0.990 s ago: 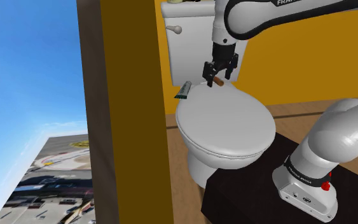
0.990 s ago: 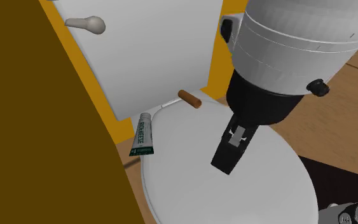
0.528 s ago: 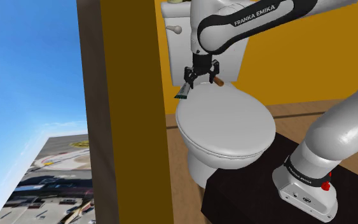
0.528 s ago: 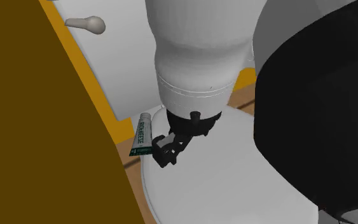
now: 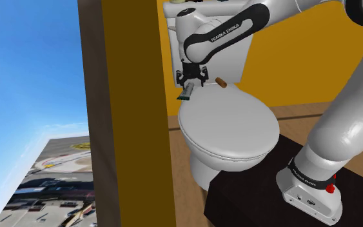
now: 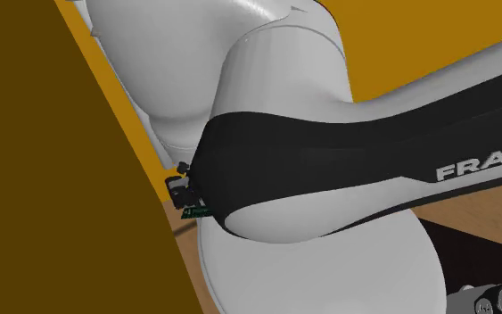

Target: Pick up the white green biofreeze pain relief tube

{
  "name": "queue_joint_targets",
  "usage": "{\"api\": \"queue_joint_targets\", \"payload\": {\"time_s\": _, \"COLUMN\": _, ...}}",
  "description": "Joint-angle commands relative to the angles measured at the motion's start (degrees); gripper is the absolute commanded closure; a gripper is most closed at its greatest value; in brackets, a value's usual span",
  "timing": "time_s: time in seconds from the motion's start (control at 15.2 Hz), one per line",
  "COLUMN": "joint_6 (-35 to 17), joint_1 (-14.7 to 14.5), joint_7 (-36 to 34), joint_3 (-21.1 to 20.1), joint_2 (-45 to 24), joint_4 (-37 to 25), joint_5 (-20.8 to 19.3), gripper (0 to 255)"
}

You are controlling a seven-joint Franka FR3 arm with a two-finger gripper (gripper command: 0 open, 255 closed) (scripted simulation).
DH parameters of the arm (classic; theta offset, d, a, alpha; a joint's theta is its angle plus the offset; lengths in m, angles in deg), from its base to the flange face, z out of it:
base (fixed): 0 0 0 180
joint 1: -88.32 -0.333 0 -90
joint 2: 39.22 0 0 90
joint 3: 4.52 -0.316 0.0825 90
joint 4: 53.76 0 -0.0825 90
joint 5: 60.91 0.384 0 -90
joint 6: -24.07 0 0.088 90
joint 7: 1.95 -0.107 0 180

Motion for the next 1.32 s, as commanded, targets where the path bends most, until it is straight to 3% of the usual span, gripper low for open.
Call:
{"api": "queue_joint_targets", "payload": {"time_s": 0.0, "joint_6": 0.6, "joint_1": -0.1, "joint_7": -5.1, "joint_3": 0.5, "joint_2": -4.6, "joint_4": -4.3, "joint_5": -3.0, "gripper": 0}}
{"api": "queue_joint_targets", "payload": {"time_s": 0.46, "joint_6": 3.2, "joint_1": -2.1, "joint_7": -18.3, "joint_3": 4.9, "joint_2": -19.4, "joint_4": -19.6, "joint_5": -10.0, "gripper": 0}}
{"api": "queue_joint_targets", "payload": {"time_s": 1.12, "joint_6": -0.9, "joint_1": -2.5, "joint_7": -20.6, "joint_3": 5.8, "joint_2": -22.6, "joint_4": -18.3, "joint_5": -11.8, "gripper": 0}}
{"api": "queue_joint_targets", "payload": {"time_s": 1.19, "joint_6": -0.9, "joint_1": -2.4, "joint_7": -20.6, "joint_3": 5.9, "joint_2": -22.6, "joint_4": -18.3, "joint_5": -11.8, "gripper": 255}}
{"api": "queue_joint_targets", "payload": {"time_s": 1.25, "joint_6": -1.0, "joint_1": -2.4, "joint_7": -20.6, "joint_3": 5.9, "joint_2": -22.6, "joint_4": -18.3, "joint_5": -11.9, "gripper": 255}}
